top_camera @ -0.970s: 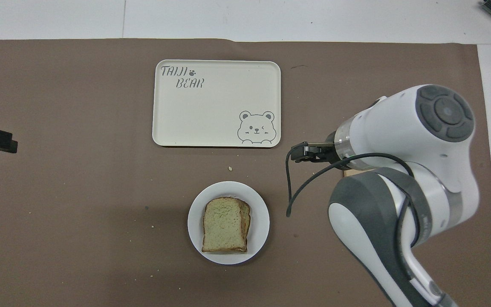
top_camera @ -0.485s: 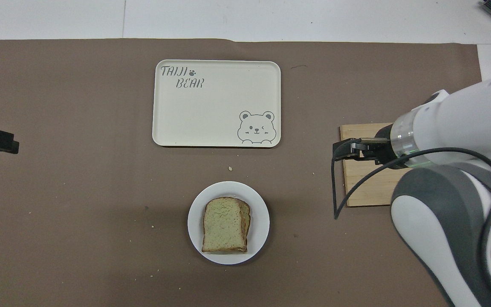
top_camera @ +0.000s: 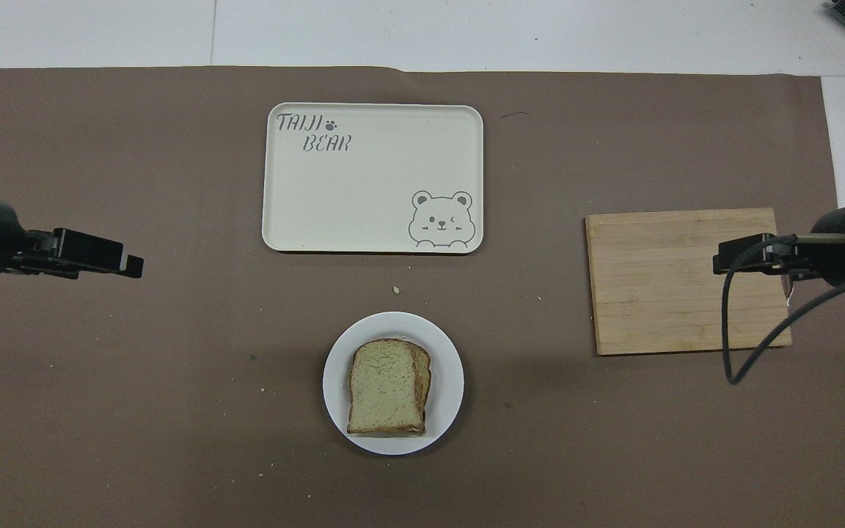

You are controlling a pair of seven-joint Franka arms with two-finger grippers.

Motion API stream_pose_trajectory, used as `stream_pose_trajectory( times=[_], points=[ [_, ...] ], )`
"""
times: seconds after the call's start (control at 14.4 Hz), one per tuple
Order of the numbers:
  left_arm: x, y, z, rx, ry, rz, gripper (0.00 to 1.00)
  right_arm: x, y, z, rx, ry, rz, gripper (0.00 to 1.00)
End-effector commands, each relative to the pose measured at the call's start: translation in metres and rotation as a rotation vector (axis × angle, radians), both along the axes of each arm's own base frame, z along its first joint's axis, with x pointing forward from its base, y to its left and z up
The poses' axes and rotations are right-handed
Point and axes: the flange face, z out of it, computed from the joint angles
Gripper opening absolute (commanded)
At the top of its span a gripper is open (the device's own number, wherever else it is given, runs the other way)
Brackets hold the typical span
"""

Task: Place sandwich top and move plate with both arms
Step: 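Withdraw the right gripper to rest while the left gripper reaches forward, then close the left gripper on the white plate rim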

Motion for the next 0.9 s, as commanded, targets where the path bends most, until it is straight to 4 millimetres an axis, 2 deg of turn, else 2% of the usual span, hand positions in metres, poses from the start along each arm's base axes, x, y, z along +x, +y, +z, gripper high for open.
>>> stream_pose_trajectory(
  times=[0.0, 0.21, 0.35, 0.49, 0.62, 0.69, 0.83],
  points=[
    [-0.013, -0.021, -0.026, -0.087, -0.022, -0.024, 1.00, -0.001, -0.010, 0.027, -0.016, -0.021, 0.013, 1.00],
    [-0.020, -0.033, -0.076, -0.176, -0.041, -0.104, 1.00, -0.005, -0.016, 0.058, -0.013, -0.048, 0.001, 1.00],
    [-0.033, -0.052, -0.110, -0.173, -0.014, -0.120, 1.00, -0.009, -0.025, 0.077, -0.007, -0.059, -0.016, 1.00],
    [-0.045, -0.062, -0.146, -0.204, -0.003, -0.094, 1.00, -0.015, -0.031, 0.091, -0.009, -0.049, -0.024, 1.00],
    [-0.063, -0.071, -0.189, -0.283, -0.022, -0.085, 1.00, -0.015, -0.035, 0.093, -0.021, -0.043, -0.028, 1.00],
    [-0.071, -0.079, -0.205, -0.293, -0.029, -0.095, 1.00, -0.016, -0.036, 0.091, -0.029, -0.026, -0.027, 1.00],
    [-0.086, -0.081, -0.232, -0.311, -0.030, -0.106, 1.00, -0.019, -0.032, 0.097, -0.086, -0.047, -0.016, 1.00]
  ],
)
